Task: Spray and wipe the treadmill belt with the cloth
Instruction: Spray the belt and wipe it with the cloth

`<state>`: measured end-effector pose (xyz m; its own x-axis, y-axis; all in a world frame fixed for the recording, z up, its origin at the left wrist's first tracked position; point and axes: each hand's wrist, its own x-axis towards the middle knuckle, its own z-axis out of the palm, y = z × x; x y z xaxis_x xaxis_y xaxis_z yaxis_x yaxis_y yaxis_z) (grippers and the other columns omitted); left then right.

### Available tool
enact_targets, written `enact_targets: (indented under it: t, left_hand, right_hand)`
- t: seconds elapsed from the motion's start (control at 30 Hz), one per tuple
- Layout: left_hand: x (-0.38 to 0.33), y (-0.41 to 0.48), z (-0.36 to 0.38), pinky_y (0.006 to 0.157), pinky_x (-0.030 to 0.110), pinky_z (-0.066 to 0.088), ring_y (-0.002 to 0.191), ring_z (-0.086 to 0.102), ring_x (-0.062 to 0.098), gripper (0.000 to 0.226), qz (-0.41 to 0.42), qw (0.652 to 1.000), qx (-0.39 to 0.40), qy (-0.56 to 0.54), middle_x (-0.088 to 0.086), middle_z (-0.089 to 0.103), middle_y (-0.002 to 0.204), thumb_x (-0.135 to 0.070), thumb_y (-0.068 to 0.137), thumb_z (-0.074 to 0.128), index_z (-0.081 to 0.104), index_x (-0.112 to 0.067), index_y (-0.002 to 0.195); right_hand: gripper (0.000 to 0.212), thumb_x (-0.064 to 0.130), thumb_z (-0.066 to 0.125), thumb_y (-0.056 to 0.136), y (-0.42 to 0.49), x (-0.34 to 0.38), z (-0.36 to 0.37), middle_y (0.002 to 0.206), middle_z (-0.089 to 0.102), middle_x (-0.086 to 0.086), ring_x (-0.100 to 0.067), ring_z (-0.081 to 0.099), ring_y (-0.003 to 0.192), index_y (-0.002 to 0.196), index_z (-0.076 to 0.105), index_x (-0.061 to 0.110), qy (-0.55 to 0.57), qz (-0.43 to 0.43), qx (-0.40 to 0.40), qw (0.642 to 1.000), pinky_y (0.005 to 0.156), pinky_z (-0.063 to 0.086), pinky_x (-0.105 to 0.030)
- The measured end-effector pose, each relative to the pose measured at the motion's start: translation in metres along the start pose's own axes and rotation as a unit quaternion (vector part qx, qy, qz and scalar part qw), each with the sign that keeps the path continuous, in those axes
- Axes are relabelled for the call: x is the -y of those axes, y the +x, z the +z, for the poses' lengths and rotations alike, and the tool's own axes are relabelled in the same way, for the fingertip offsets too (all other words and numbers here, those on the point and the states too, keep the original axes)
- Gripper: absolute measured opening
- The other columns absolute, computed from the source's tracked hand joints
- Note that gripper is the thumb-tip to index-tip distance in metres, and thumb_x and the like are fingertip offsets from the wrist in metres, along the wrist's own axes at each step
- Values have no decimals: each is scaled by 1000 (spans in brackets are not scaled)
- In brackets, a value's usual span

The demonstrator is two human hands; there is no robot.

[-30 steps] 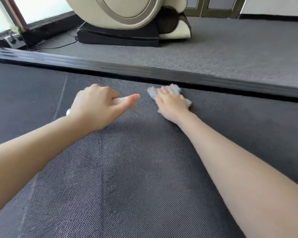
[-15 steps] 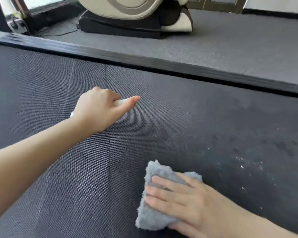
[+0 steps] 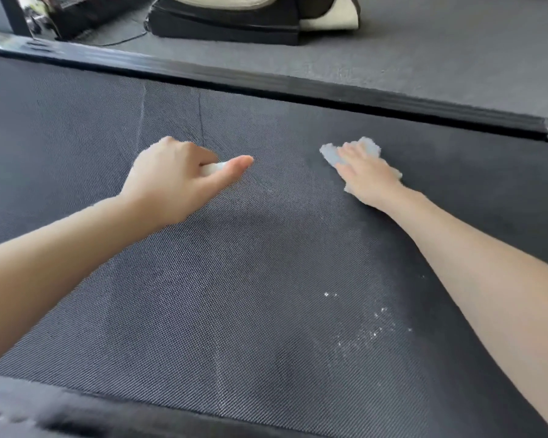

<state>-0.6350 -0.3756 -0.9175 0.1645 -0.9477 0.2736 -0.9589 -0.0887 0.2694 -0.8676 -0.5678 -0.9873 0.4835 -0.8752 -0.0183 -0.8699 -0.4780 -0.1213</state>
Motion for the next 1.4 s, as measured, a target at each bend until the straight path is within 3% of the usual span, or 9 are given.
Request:
enact_targets:
  t: [0.13, 0.37, 0.5, 0.6, 0.77, 0.9, 1.13, 1.27, 1.4]
  left_hand:
    - [-9, -9, -2, 64, 41, 50, 55, 54, 31, 91, -3, 1000, -6, -6, 12, 53, 49, -86, 71, 22, 47, 0, 55]
    - [-28, -32, 0, 63, 43, 50, 54, 54, 30, 90, 24, 999, 15, -18, 12, 54, 49, -85, 73, 22, 48, -1, 56]
    - [-34, -43, 2, 60, 40, 48, 52, 51, 29, 89, 33, 999, 28, -15, 12, 50, 48, -84, 74, 21, 44, -1, 56]
    - [-40, -47, -1, 58, 37, 44, 53, 50, 29, 90, 34, 999, 30, -8, 14, 49, 49, -84, 73, 20, 45, 1, 58]
    - [-49, -52, -1, 61, 39, 47, 56, 52, 30, 89, 33, 999, 20, -14, 13, 53, 51, -84, 73, 20, 47, 0, 58]
    - [-56, -56, 3, 60, 38, 45, 54, 50, 29, 88, 37, 999, 22, -16, 11, 48, 49, -85, 73, 20, 42, -2, 57]
    - [-58, -71, 2, 53, 33, 33, 46, 40, 24, 80, 46, 998, 35, -9, 4, 36, 44, -83, 75, 22, 32, -7, 52]
    - [-55, -76, -1, 53, 33, 34, 46, 38, 23, 78, 33, 998, 45, -12, 2, 35, 44, -83, 75, 23, 31, -9, 52]
    - [-55, -78, -4, 52, 32, 34, 48, 43, 24, 84, 35, 999, 36, -7, 7, 40, 45, -83, 74, 23, 37, -4, 53]
  right_hand:
    - [53, 23, 47, 91, -76, 59, 18, 136, 43, -1, -28, 36, 127, 142, 36, 27, 9, -285, -38, 958, 95, 43, -51]
    - [45, 32, 39, 102, -227, 38, 25, 153, 33, 8, -8, 16, 146, 145, 40, 21, 92, -468, 21, 879, 115, 23, -40]
    - [40, 24, 34, 103, -176, -19, 26, 148, 38, 5, -11, 26, 141, 143, 41, 21, 68, -364, 18, 929, 114, 27, -43]
    - [44, 24, 29, 101, -122, -75, 14, 150, 34, -4, -20, 30, 138, 144, 38, 16, 30, -162, -30, 986, 114, 27, -47]
    - [52, 39, 23, 98, -84, -89, 7, 153, 29, -6, -33, 33, 136, 145, 31, 19, 25, 45, -50, 997, 108, 29, -47]
    - [40, 21, 36, 95, -137, -11, 11, 125, 42, 1, -30, 41, 117, 134, 39, 28, 20, -167, -70, 983, 87, 46, -48]
    - [44, 31, 40, 101, -237, 14, 23, 152, 35, 4, -11, 21, 145, 143, 41, 20, 115, -474, 40, 872, 117, 23, -43]
    - [45, 2, 53, 94, -184, -35, 11, 131, 48, 10, -13, 38, 129, 134, 50, 22, 70, -384, -19, 921, 108, 32, -39]
    - [43, 21, 39, 102, -136, -69, 14, 153, 32, 1, -21, 21, 144, 145, 37, 19, 111, -52, -62, 991, 117, 16, -35]
